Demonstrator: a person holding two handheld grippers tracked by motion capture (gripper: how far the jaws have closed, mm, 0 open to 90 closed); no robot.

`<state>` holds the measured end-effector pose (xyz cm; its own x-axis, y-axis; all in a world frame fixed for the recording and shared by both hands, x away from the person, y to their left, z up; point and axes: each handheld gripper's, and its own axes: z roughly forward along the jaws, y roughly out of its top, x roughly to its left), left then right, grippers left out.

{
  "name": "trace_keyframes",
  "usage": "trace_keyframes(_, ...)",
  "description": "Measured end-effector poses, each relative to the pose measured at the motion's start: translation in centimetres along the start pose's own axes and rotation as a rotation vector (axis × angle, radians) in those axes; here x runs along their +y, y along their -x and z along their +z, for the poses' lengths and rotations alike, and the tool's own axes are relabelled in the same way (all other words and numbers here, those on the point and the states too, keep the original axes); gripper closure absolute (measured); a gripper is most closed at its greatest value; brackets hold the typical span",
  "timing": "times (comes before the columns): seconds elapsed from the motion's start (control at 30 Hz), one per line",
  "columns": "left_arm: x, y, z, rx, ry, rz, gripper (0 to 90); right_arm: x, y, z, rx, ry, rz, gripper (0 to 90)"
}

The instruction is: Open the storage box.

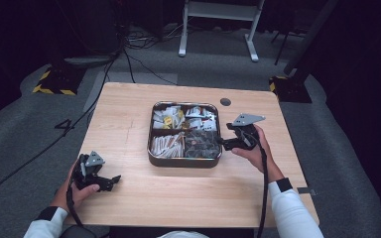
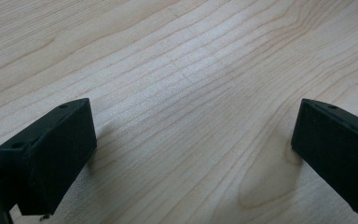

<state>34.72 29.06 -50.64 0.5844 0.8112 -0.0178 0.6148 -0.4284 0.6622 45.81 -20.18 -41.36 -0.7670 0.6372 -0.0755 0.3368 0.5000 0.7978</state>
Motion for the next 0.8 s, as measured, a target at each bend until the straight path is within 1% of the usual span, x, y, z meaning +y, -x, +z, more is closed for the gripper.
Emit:
trace_keyframes(0.03,0.0,0.0,0.0,0.0,0.0,0.0,0.2,0.2,-0.1,0.2,0.007,0.0,0.0,25.0)
trace_keyframes(0.07,0.0,0.0,0.0,0.0,0.0,0.0,0.2,0.5,-0.3,0.5,0.005,-0.003,-0.013,25.2)
trace_keyframes(0.1,0.0,0.0,0.0,0.0,0.0,0.0,0.2,0.6,-0.3,0.6,0.005,-0.005,-0.015,25.2)
trace_keyframes(0.53,0.0,0.0,0.0,0.0,0.0,-0.001,0.2,2.2,-1.1,2.2,0.031,-0.004,-0.033,25.7)
trace_keyframes(0.8,0.0,0.0,0.0,0.0,0.0,0.0,0.2,3.1,-1.8,3.8,0.056,-0.012,-0.046,26.0)
